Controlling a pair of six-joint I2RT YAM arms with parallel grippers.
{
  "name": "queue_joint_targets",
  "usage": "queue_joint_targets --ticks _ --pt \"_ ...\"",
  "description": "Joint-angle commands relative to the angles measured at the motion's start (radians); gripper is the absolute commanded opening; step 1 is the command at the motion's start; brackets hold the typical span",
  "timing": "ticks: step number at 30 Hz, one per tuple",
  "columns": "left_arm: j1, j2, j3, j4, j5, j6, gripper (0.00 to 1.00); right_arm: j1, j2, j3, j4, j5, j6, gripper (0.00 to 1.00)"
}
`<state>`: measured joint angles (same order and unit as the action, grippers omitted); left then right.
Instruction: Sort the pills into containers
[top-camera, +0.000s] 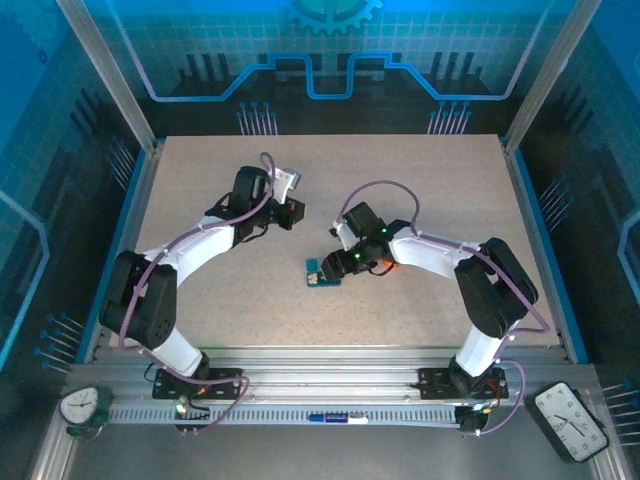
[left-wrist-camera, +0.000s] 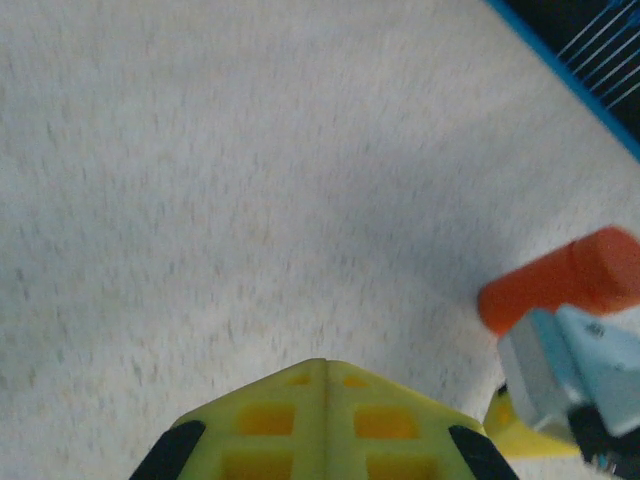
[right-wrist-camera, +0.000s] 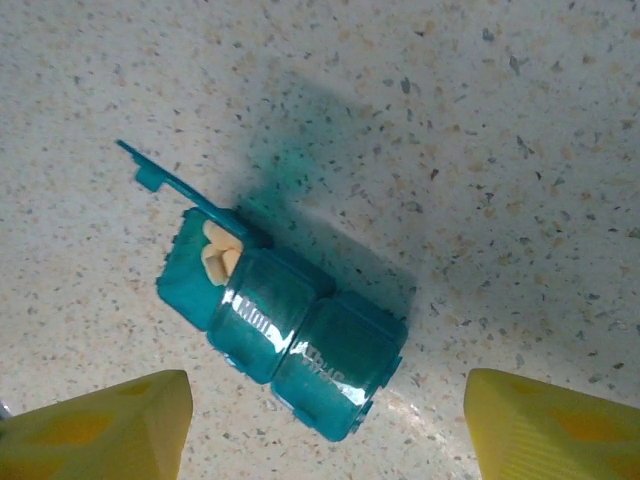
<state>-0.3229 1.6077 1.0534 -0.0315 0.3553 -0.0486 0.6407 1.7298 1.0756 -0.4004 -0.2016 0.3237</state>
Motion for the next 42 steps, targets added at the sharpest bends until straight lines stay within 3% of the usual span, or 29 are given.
queue_joint_targets --ticks 1,10,30,42 --pt "-0.012 0.03 0.031 -0.184 -0.007 -0.009 0.0 0.01 0.027 0.035 -0.035 0.031 -0.009 0.72" --pt "-0.092 0.086 0.057 -0.296 -0.051 0.02 0.0 0.01 0.071 0.033 -0.025 0.061 -0.015 0.7" --pt "-0.13 0.174 0.077 -0.354 -0.036 0.016 0.0 0.01 0.11 0.02 0.012 0.059 0.015 0.65" --pt "-0.151 0.113 0.051 -0.383 -0.015 0.006 0.0 0.004 0.117 0.008 0.018 0.065 0.036 0.62"
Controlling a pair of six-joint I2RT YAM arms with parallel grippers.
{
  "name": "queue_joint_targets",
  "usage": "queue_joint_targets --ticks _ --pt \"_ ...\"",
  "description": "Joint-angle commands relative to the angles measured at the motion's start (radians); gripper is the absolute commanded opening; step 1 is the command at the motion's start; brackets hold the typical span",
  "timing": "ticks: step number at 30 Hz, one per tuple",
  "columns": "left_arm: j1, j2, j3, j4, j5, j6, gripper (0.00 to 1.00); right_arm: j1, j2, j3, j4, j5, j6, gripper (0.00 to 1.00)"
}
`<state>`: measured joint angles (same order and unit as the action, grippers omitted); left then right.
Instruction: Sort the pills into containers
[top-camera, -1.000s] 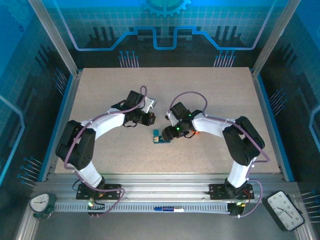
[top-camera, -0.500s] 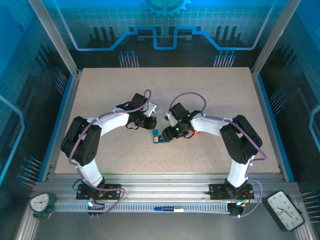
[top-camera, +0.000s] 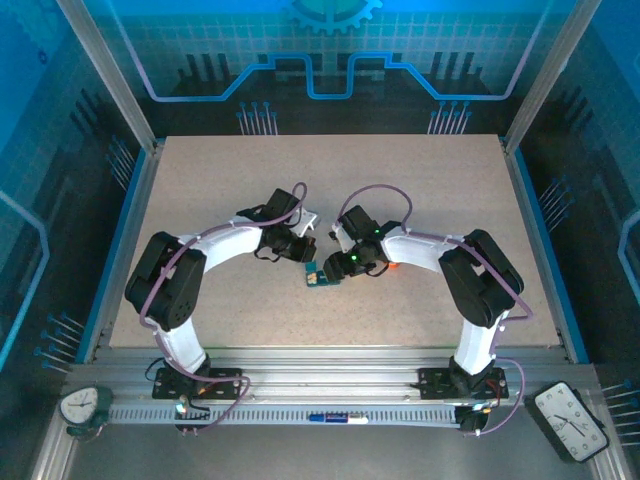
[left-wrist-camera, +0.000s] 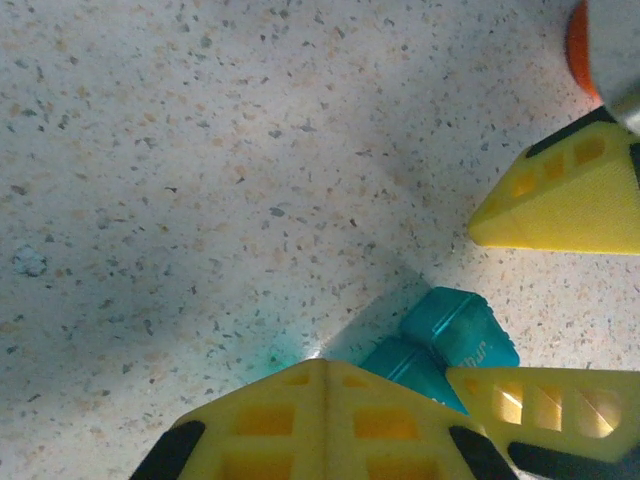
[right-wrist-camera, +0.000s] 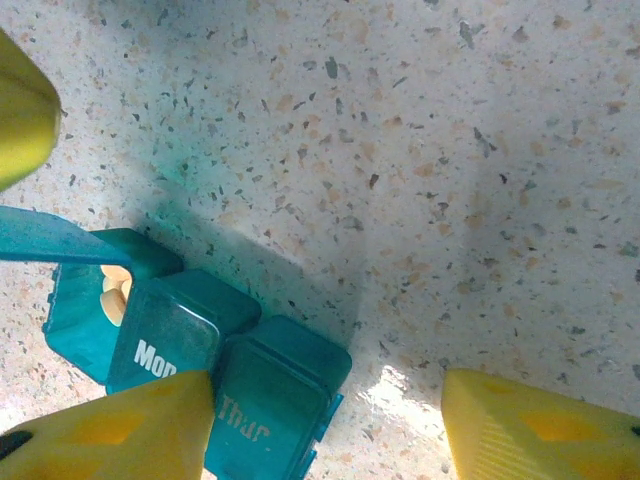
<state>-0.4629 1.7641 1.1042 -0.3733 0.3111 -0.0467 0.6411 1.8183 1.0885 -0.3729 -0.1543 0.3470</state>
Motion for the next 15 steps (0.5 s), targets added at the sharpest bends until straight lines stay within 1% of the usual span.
queue_joint_targets --ticks 1,15 --pt "-0.014 -0.048 -0.003 -0.044 0.032 0.004 0.0 0.003 0.028 -0.006 -0.009 0.018 0.014 0.62" --pt "-0.039 -0.092 -0.074 -0.051 0.055 -0.014 0.0 0.002 0.034 -0.006 -0.008 0.015 0.023 0.6"
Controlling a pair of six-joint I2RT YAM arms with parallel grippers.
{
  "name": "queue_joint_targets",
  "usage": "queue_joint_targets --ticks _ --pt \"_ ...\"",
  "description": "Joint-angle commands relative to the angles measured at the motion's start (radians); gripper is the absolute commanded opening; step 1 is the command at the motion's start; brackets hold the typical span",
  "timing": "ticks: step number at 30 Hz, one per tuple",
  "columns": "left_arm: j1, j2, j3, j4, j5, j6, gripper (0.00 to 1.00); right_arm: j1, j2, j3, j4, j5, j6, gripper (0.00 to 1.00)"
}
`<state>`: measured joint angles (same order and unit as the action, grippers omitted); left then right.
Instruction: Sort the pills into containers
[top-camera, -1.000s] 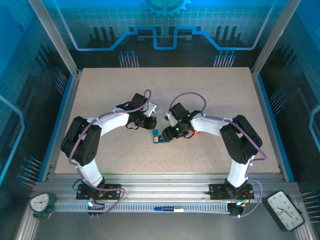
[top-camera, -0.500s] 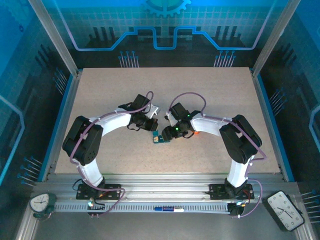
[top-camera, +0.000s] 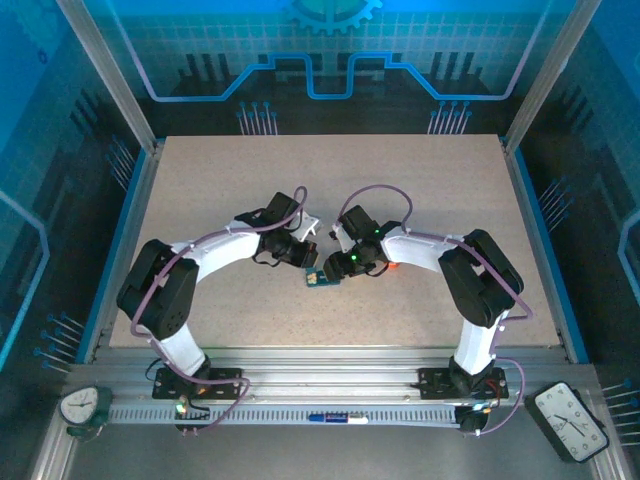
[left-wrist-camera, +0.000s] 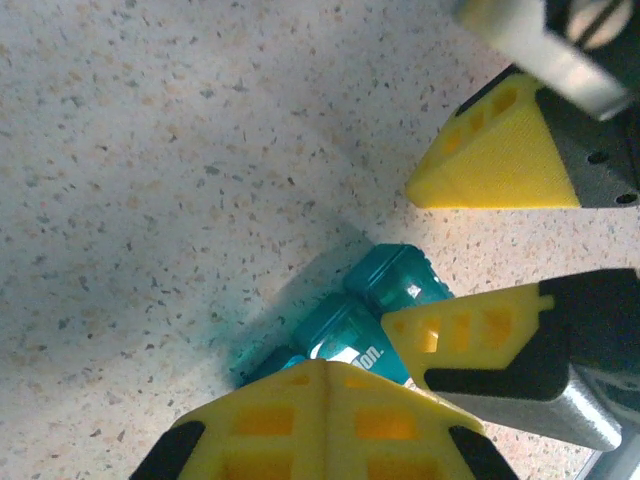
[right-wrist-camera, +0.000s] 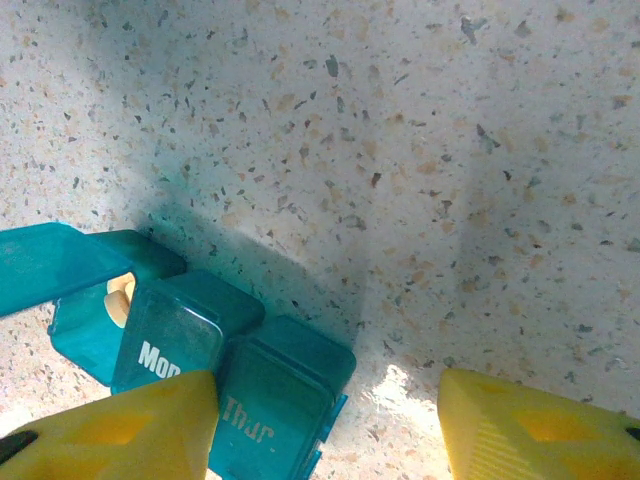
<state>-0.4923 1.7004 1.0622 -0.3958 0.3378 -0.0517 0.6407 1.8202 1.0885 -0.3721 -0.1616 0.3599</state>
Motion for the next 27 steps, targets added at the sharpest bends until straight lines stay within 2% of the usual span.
queue_joint_targets --ticks 1,27 --pt "-0.011 -0.028 -0.037 -0.026 0.03 -0.012 0.0 0.001 0.032 -0.007 -0.008 0.022 0.01 0.6" --pt "-0.057 -0.031 -0.123 0.018 0.026 -0.048 0.0 -0.004 0.043 -0.013 0.0 0.016 0.019 0.58"
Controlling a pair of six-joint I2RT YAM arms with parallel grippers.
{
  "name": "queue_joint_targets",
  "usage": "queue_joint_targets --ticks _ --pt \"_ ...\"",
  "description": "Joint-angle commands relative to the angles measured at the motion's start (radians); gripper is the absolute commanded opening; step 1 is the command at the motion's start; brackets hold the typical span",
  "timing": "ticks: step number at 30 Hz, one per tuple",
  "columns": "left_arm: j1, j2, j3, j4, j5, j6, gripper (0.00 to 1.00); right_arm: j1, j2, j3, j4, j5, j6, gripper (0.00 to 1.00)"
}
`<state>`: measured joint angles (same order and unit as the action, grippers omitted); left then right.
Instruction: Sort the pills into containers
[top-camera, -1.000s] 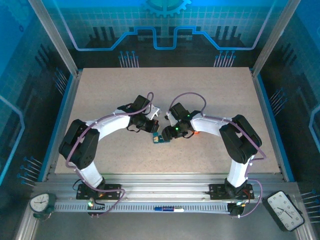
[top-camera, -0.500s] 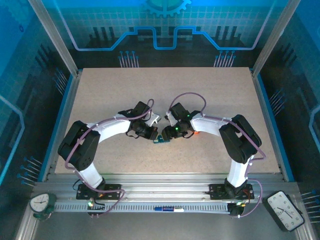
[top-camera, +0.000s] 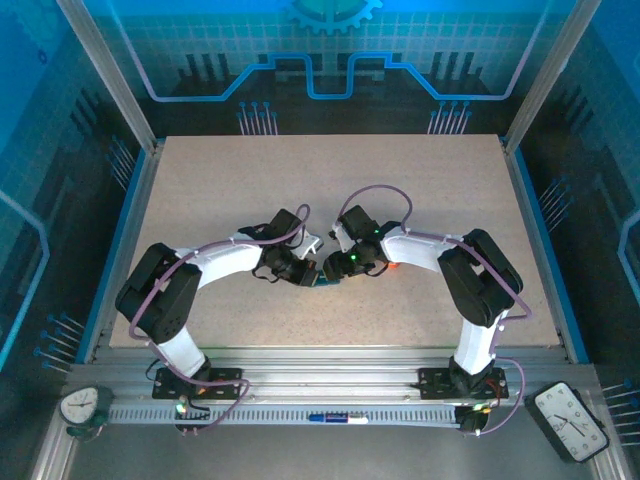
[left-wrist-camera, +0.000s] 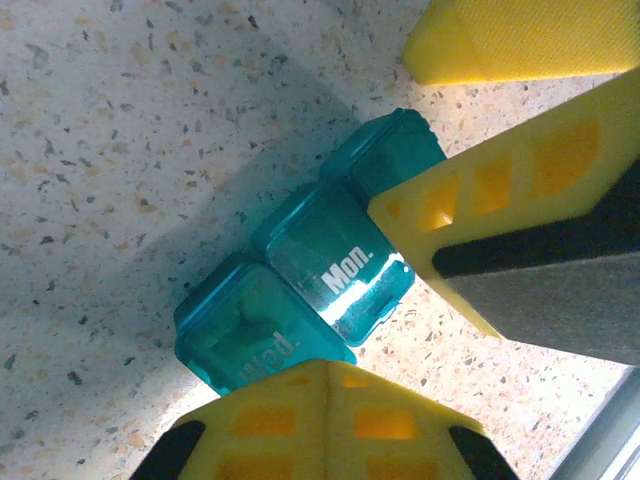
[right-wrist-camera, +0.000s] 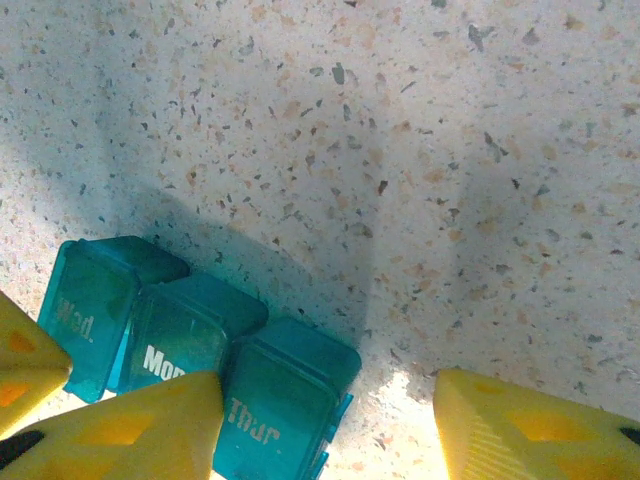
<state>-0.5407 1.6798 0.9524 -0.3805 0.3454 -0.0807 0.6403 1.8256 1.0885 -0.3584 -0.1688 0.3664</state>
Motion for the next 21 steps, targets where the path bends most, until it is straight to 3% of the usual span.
queue_joint_targets --ticks 1,21 --pt "-0.008 -0.009 -0.015 0.003 0.016 -0.019 0.0 -0.004 0.039 -0.013 -0.015 0.023 0.014 0.58" --pt "-0.008 0.039 -0.034 0.032 -0.012 -0.02 0.0 -0.007 0.051 -0.014 -0.012 0.012 0.019 0.57"
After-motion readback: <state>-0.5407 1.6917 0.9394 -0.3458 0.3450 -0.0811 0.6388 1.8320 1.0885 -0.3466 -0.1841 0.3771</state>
